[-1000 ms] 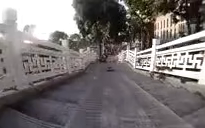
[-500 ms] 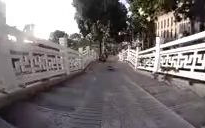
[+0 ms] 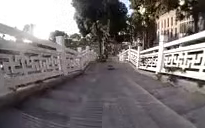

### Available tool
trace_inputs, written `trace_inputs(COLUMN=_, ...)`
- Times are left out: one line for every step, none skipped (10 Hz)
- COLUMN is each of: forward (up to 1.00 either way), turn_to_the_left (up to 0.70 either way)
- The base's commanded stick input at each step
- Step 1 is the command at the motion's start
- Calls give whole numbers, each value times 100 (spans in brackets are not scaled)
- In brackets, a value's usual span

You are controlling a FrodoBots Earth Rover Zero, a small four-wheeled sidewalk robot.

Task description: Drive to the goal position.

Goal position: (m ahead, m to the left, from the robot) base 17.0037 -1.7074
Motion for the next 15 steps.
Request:
trace_inputs(forward=45, turn_to_the_left=0)
trace_inputs(forward=45, turn_to_the_left=0)
trace_inputs(forward=45, turn_to_the_left=0)
trace_inputs(forward=45, turn_to_the_left=0)
trace_inputs(forward=45, turn_to_the_left=0)
trace_inputs(forward=45, turn_to_the_left=0)
trace_inputs(forward=45, turn_to_the_left=0)
trace_inputs(forward=45, turn_to_the_left=0)
trace_inputs(forward=45, turn_to_the_left=0)
trace_inputs(forward=45, turn_to_the_left=0)
trace_inputs(forward=45, turn_to_the_left=0)
trace_inputs(forward=45, turn_to_the_left=0)
trace_inputs(forward=45, turn_to_the_left=0)
trace_inputs(forward=45, turn_to_the_left=0)
trace_inputs(forward=45, turn_to_the_left=0)
